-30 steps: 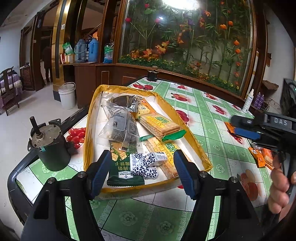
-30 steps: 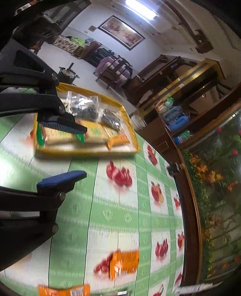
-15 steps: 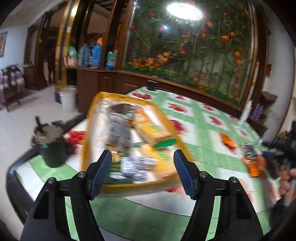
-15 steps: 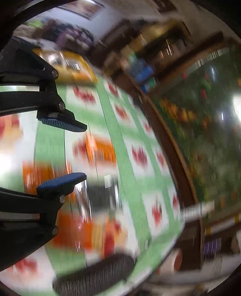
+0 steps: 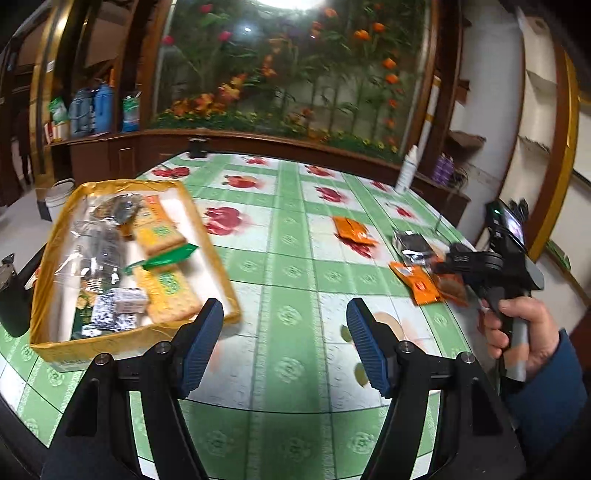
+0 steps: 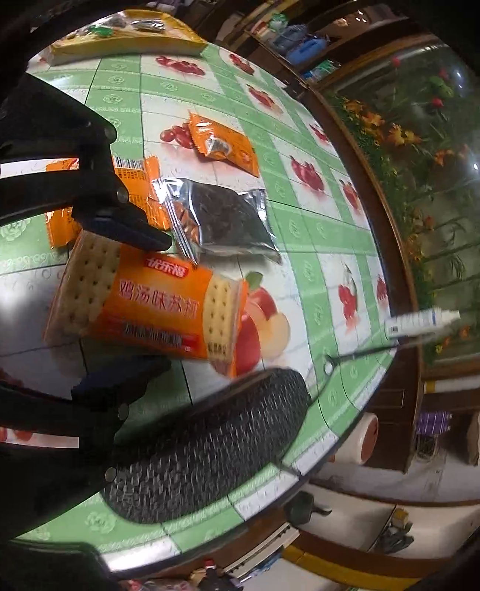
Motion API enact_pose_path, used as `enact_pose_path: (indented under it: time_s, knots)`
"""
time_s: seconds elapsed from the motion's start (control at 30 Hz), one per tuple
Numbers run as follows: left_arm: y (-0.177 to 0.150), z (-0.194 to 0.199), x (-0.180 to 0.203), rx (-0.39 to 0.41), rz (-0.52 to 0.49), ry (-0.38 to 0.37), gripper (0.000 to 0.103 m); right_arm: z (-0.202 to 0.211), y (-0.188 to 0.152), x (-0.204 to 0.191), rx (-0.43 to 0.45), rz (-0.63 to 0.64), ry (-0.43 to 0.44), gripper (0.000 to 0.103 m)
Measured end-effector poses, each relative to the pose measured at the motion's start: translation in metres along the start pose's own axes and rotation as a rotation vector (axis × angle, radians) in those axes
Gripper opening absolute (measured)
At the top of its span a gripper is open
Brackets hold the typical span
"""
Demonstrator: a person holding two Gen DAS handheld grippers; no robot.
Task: Organize snacks
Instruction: 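Move both tools back over the snacks on the table, then grasp the orange cracker pack with right tool while left tool grasps an orange bag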
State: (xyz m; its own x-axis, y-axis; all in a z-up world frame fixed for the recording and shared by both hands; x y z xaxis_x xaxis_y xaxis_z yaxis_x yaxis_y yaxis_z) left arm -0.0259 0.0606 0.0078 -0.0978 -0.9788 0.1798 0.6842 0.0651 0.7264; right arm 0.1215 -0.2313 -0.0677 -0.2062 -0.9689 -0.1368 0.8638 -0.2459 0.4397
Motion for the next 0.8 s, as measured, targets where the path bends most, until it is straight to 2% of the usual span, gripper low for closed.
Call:
enact_pose_path:
  time_s: [0.1,0.27,0.43,0.5,0.57,0.67,0.8]
  knots:
    - [-0.003,0.004,0.007,-0.003,-0.018,-0.008,0.069,-0.001,-0.004,-0.008,0.008,0.052,-0.022,0.062]
    - [-0.003,0.001,0.010,-0.018,-0.007,-0.020,0.069,0.000,-0.021,-0.054,-0.011,0.194,0.079,0.061]
    - [-0.004,-0.009,0.014,-0.066,0.009,-0.044,0.069,0.010,-0.059,-0.116,-0.039,0.410,0.216,0.059]
    - [-0.001,-0.014,0.017,-0.087,0.002,-0.045,0.069,0.013,-0.060,-0.115,-0.040,0.396,0.229,0.057]
    - [0.005,-0.020,0.022,-0.109,-0.016,-0.052,0.069,0.012,-0.053,-0.102,-0.039,0.341,0.201,0.058]
    - [0.017,-0.036,0.035,-0.158,-0.090,-0.041,0.069,0.009,-0.045,-0.082,-0.045,0.263,0.190,0.058]
    - [0.029,-0.070,0.037,-0.242,-0.208,0.050,0.077,0.010,-0.046,-0.081,-0.052,0.245,0.198,0.058]
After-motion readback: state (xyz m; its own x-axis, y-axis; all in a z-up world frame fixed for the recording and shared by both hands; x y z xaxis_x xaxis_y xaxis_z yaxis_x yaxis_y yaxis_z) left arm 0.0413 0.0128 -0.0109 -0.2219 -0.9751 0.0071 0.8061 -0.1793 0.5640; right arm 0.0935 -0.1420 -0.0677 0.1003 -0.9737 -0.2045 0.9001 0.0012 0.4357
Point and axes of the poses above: each gripper's, at about its wrist camera, not at the fingertips, and z roughly against the way its jaws point, x to its right, y to its top, the point moved 10 cm from there along -z, roughly the way its jaws point, and after that the axes turned 9 degrees about -x, right-handed, at the moved point
